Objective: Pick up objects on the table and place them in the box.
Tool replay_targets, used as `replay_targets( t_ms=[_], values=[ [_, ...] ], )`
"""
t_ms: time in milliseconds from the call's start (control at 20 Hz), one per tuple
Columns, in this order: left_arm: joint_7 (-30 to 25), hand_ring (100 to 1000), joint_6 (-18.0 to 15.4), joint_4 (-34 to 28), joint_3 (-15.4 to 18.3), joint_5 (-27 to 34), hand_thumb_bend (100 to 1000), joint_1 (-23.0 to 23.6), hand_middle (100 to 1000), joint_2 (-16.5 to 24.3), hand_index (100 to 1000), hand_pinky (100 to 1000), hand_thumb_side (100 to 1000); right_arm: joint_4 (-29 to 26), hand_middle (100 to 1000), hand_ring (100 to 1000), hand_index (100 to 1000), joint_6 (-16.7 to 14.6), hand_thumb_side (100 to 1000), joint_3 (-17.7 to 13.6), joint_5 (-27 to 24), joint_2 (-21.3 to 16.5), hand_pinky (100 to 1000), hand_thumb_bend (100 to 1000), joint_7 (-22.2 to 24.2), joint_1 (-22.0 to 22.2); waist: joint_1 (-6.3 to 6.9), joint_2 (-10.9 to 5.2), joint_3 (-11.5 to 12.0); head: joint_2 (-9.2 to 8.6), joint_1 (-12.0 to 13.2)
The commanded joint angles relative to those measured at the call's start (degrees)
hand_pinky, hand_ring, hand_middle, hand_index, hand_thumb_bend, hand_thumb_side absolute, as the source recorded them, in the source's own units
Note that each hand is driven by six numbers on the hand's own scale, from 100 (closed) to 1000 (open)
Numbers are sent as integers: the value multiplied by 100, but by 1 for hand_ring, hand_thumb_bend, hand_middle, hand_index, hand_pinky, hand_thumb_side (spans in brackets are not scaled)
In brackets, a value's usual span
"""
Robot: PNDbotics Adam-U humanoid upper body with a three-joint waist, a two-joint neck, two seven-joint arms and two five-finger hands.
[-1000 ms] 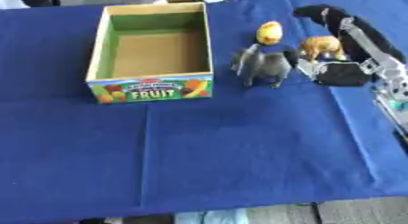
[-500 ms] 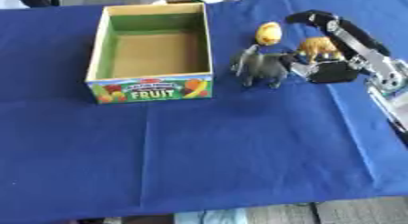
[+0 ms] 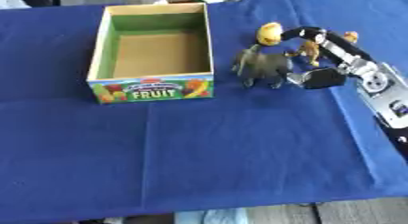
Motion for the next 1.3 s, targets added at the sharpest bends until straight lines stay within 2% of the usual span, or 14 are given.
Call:
replay_targets(
  t_ms=[50,950,1150,1300],
  values=[
    [-25,588,-9,-102,-7,13,203,-39,647,119,721,584,502,124,821,955,898,-107,338,-6,184,-87,1000,320,38,-123,-11,-98,10,29,-11],
    [-43,589,-19,-88,-19,21,201,-36,651,111,721,585,504,476,784,943,887,-433,332,216,744,204,1000,305,294,-456,15,-112,27,29,-32],
    [-42,589,-20,-86,-17,23,201,-32,652,110,721,585,504,538,719,885,857,-386,315,225,878,250,1000,290,184,-516,21,-115,30,29,-30],
    [-42,589,-20,-84,-16,23,201,-31,653,109,721,585,504,557,600,817,790,-338,305,238,970,269,976,262,85,-529,21,-115,27,29,-33]
  ],
)
